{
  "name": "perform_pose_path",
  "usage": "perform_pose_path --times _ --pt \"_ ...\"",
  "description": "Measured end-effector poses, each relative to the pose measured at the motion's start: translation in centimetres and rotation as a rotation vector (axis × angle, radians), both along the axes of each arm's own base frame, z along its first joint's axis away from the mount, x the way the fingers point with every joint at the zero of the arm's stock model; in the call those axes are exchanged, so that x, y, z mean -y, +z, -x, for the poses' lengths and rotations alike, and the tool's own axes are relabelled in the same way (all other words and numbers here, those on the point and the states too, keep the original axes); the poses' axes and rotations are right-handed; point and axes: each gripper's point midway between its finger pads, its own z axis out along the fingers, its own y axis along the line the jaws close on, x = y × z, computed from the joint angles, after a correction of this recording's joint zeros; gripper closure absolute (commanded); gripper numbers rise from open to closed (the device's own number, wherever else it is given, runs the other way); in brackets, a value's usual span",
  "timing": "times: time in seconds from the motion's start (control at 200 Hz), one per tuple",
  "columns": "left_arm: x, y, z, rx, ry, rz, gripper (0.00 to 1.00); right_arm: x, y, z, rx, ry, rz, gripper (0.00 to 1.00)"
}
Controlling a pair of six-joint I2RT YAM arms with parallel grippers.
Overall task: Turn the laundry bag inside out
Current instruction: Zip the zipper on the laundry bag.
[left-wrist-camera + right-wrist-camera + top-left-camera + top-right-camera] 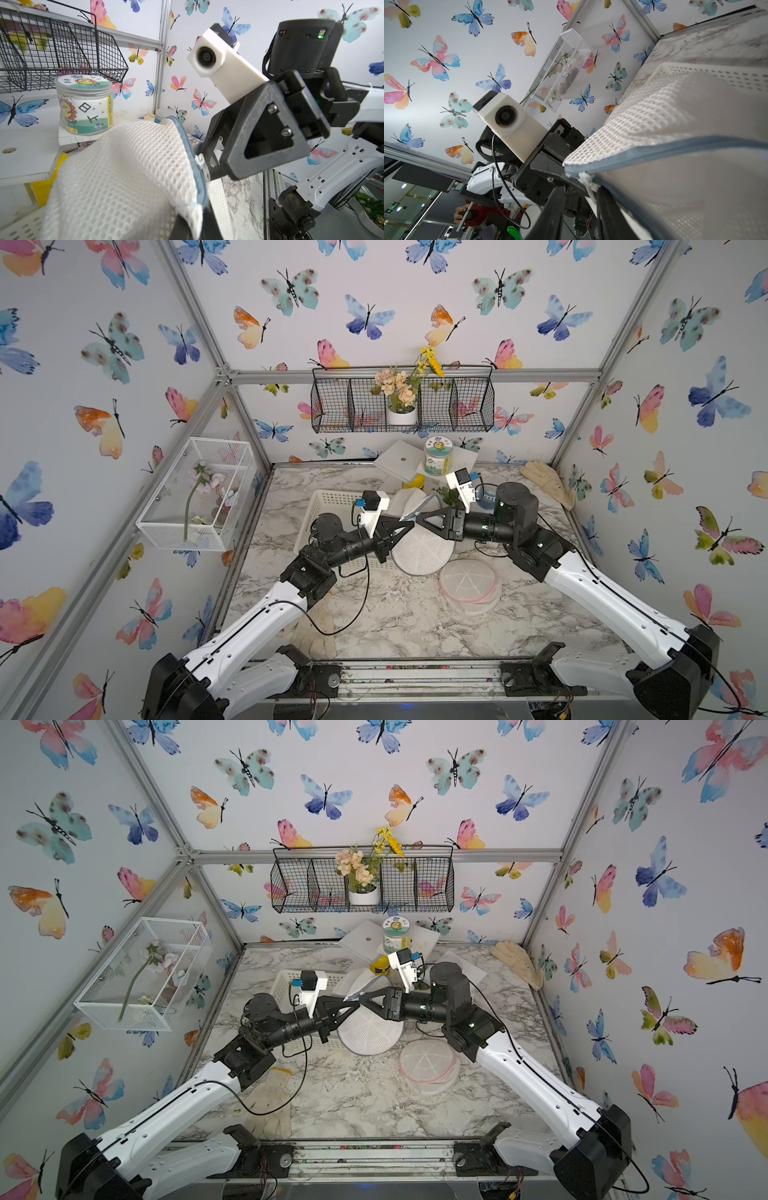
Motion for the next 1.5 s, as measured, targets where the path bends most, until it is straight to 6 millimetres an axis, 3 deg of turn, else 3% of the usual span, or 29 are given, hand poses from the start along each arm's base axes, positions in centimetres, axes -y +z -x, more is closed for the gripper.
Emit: perform_pose_path --times 0.27,0.526,0.716,0.901,1.221,1.502 --pt "0.0 0.0 0.0 -0.001 0.0 0.003 1.0 0.0 -0.3 -0.6 0.001 -0.026 0.007 0.86" --pt "0.0 -0.1 -0.3 -0.009 0.008 0.001 1.0 -0.1 -0.6 -1.1 0.001 -0.046 0.017 0.86" --pt "0.1 -0.3 -0.3 -0.012 0.008 -0.001 1.0 0.0 -0.7 -1.3 0.005 -0.059 0.02 0.98" --pt "0.1 -0.6 -0.4 -0.018 0.012 -0.01 1.0 0.4 -0.9 -2.0 0.018 -0.11 0.051 0.98" --pt "-0.4 -0.1 0.3 0.024 0.026 -0.016 1.0 3.4 -1.8 -3.2 0.022 -0.247 0.15 0.98" --pt "-2.3 -0.2 1.1 0.064 0.098 0.019 1.0 6.4 -5.6 -3.5 -0.082 -0.312 0.216 0.98"
